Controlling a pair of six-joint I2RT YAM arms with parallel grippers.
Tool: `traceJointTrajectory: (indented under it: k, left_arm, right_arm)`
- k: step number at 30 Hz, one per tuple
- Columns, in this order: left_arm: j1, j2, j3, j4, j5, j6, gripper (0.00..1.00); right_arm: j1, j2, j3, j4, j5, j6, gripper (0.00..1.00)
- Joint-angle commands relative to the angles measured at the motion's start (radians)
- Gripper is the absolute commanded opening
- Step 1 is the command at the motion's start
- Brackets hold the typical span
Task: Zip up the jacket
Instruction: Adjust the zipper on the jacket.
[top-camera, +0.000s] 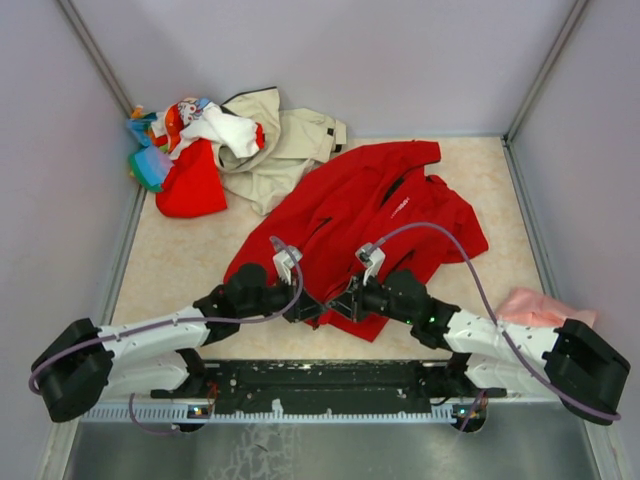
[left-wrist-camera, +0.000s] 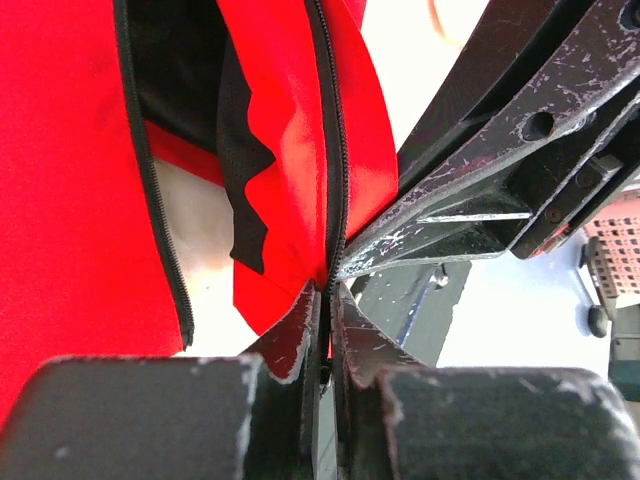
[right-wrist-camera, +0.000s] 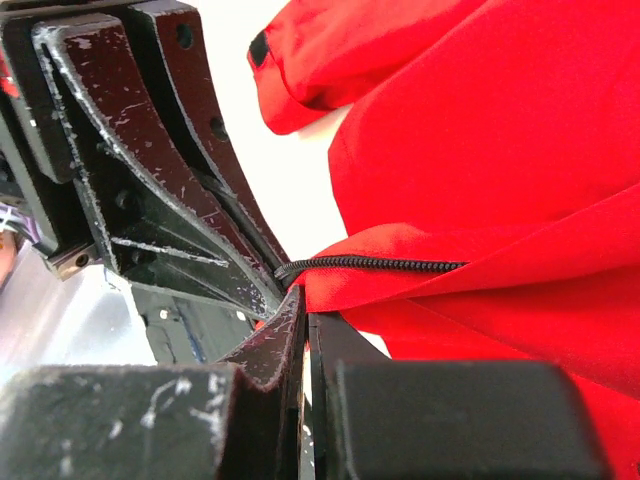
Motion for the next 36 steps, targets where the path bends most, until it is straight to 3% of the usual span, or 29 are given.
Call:
traceJointTrajectory:
  k: [1, 7, 22, 36]
  left_arm:
    - [0.044, -0.017, -0.040, 0.140, 0.103, -0.054, 0.09]
    - [0.075, 0.005, -0.069, 0.221, 0.171, -0.097, 0.10]
    - [0.078, 0.004, -0.095, 0.278, 0.187, -0.104, 0.10]
    - [0.083, 0.026, -0.100, 0.301, 0.197, -0.106, 0.00]
  right_arm:
    - [0.014, -0.043, -0.005, 0.024, 0.035, -0.009, 0.00]
    - [0.015, -0.045, -0.034, 0.031, 0.056, 0.003, 0.00]
    - [0.015, -0.095, -0.108, 0.089, 0.157, 0.080, 0.00]
    - [0.014, -0.236, -0.191, 0.075, 0.237, 0.174, 0.00]
